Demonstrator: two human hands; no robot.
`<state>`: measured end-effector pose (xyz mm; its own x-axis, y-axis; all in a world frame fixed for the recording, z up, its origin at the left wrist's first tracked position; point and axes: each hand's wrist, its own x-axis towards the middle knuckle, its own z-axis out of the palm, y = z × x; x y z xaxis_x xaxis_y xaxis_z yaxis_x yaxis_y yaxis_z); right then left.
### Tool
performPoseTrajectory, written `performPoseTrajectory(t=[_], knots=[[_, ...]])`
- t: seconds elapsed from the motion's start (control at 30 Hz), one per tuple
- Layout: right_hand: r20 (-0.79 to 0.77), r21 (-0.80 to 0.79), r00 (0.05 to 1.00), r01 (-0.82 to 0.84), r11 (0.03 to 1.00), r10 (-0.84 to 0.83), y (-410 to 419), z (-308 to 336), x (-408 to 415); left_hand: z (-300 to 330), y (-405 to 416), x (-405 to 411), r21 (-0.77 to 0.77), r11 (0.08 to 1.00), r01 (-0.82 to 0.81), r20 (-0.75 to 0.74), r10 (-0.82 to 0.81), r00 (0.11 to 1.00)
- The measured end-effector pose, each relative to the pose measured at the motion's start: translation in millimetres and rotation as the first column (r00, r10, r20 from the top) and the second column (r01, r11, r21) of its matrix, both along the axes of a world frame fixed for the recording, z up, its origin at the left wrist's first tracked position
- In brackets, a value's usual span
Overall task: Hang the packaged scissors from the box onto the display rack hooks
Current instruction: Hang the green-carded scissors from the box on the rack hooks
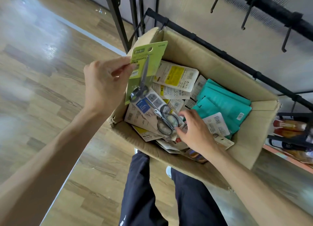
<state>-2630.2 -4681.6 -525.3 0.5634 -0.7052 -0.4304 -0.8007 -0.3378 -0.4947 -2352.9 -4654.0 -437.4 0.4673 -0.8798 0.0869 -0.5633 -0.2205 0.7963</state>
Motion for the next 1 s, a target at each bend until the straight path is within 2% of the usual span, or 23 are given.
performPoseTrajectory(t=[0.1, 0.23, 0.37, 0.47, 0.6, 0.67, 0.73, 0.8, 0.9, 1.0], knots=[[0.023, 0.040, 0.999, 0.038, 0.998, -0.039, -4.8, 0.5, 2.9, -0.5, 3.9, -3.8, 0.003, 1.000, -0.001, -0.007, 0.001, 1.000], [-0.066, 0.040, 0.988, -0.136, 0.990, 0.138, -6.8, 4.8, 7.1, -3.2, 7.9, -5.1, 0.025, 1.000, -0.018, 0.019, 0.017, 1.000], [-0.055, 0.024, 0.998, -0.011, 1.000, 0.012, 3.2, 5.7, 9.3, -8.1, 12.8, -4.2, 0.027, 0.999, -0.020, 0.026, 0.019, 0.999], [-0.083, -0.010, 0.994, 0.073, 0.997, -0.073, -6.4, 8.7, 4.5, -17.2, 17.0, 3.3, 0.030, 0.996, -0.088, -0.057, 0.090, 0.994], [-0.271, 0.037, 0.961, 0.058, 0.998, -0.046, -26.0, 16.4, -12.5, -18.0, 18.6, 10.7, 0.024, 0.980, -0.200, -0.142, 0.201, 0.969], [-0.436, 0.083, 0.899, 0.004, 0.997, 0.032, -36.5, 26.4, -13.5, -15.9, 19.1, 10.1, 0.020, 0.979, -0.202, -0.150, 0.202, 0.968], [-0.524, 0.127, 0.842, -0.070, 0.989, 0.127, -48.2, 34.4, -5.8, -16.9, 19.0, 9.5, 0.015, 0.980, -0.201, -0.161, 0.201, 0.966], [-0.423, 0.125, 0.897, -0.082, 0.989, 0.128, -56.1, 38.0, 13.2, -19.5, 19.0, 8.3, 0.019, 0.980, -0.196, -0.158, 0.196, 0.968], [-0.148, 0.076, 0.987, -0.046, 0.996, 0.056, -54.6, 30.1, 55.4, -21.9, 22.2, 5.8, 0.012, 0.987, -0.159, -0.125, 0.159, 0.979], [-0.108, 0.055, 0.994, 0.000, 0.999, 0.006, -48.9, 10.3, 84.6, -24.6, 28.5, 5.1, 0.018, 0.991, -0.133, -0.109, 0.134, 0.985]])
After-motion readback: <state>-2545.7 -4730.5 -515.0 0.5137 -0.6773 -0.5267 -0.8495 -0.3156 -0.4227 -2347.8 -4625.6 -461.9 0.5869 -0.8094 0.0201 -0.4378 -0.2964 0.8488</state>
